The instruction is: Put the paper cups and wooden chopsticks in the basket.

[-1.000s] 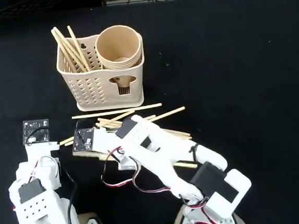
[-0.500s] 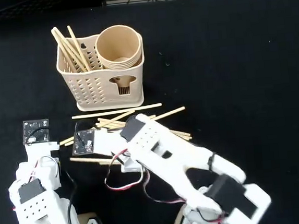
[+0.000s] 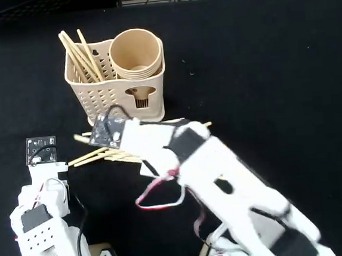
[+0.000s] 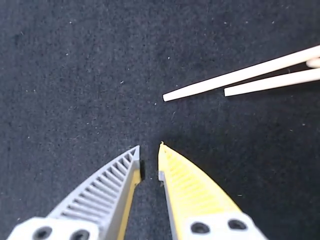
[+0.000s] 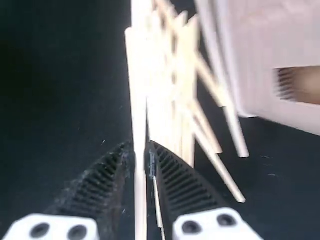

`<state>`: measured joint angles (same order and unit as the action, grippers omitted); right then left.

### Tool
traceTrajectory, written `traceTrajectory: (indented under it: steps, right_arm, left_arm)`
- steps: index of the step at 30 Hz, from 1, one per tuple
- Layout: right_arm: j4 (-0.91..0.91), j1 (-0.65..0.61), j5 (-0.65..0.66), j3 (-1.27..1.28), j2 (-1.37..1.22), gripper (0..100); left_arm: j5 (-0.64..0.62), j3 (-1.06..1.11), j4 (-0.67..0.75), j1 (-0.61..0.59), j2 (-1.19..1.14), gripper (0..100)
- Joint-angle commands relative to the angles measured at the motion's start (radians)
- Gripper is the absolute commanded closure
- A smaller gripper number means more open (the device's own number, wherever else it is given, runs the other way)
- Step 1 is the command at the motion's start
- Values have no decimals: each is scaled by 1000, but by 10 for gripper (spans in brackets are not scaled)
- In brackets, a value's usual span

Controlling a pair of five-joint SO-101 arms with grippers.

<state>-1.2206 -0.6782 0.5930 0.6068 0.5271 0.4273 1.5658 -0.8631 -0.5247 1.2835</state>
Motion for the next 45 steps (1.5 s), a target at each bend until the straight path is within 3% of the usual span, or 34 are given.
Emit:
traceTrajectory:
  steps: [1, 9, 19, 27, 38, 45]
  right_arm:
    - [-43, 14, -51, -108, 179, 986]
    - [9, 11, -229, -381, 295, 986]
    - [732, 9, -422, -355, 225, 985]
    - [1045, 14, -420, -384, -42, 985]
    - [1089, 40, -420, -607, -450, 986]
    - [1085, 81, -420, -510, -536, 986]
  left_arm:
    - [2, -4, 20, 4, -3, 917]
    - [2, -4, 20, 4, -3, 917]
    - [2, -4, 20, 4, -3, 917]
    - [2, -4, 20, 4, -3, 917]
    - [2, -4, 18, 4, -3, 917]
    - [2, -4, 18, 2, -3, 917]
